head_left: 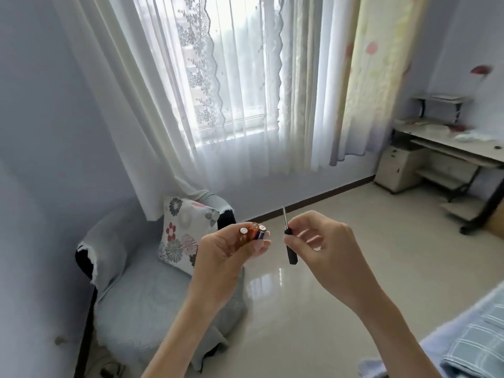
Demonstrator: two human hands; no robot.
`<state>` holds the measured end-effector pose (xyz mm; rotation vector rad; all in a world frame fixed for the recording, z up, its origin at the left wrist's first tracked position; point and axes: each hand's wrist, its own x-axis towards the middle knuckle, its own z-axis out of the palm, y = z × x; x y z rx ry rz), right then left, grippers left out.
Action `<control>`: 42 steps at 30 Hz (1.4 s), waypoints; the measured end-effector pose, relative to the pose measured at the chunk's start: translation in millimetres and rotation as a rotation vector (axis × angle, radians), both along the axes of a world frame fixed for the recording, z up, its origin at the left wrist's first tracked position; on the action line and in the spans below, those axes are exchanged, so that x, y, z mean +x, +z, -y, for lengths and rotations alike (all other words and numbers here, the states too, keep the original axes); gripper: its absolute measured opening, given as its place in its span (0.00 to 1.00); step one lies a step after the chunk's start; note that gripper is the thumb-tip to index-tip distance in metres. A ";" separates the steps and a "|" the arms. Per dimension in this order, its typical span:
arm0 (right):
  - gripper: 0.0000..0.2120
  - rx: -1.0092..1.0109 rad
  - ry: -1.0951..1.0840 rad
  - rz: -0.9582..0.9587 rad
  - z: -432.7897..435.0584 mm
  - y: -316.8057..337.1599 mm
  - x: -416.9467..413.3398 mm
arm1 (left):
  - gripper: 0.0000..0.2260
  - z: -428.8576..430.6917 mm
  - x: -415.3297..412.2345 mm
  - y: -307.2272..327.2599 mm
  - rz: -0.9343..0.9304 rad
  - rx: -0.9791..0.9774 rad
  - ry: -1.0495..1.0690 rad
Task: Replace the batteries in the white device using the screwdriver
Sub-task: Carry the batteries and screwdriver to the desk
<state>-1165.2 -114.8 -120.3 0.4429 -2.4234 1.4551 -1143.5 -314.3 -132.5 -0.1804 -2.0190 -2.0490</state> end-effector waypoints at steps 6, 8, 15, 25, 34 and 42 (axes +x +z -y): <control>0.06 -0.038 -0.129 0.011 -4.9 15.3 -88.5 | 0.08 -5.0 -117.0 19.0 -0.008 0.030 -0.150; 0.06 -0.059 -0.177 0.015 -9.8 15.8 -114.6 | 0.07 -8.7 -152.8 21.2 0.004 0.013 -0.217; 0.06 -0.064 -0.311 0.088 -60.6 3.4 -198.1 | 0.07 -60.8 -270.9 4.9 0.069 -0.054 -0.413; 0.06 -0.085 -0.446 0.020 -197.2 4.2 -351.5 | 0.06 -204.3 -442.1 11.2 0.031 -0.121 -0.515; 0.06 -0.095 -0.562 0.021 -318.4 11.4 -447.8 | 0.07 -333.1 -558.5 17.5 -0.008 -0.071 -0.658; 0.06 -0.059 -0.670 0.007 -411.2 7.0 -545.6 | 0.14 -431.8 -669.7 16.8 -0.027 -0.019 -0.793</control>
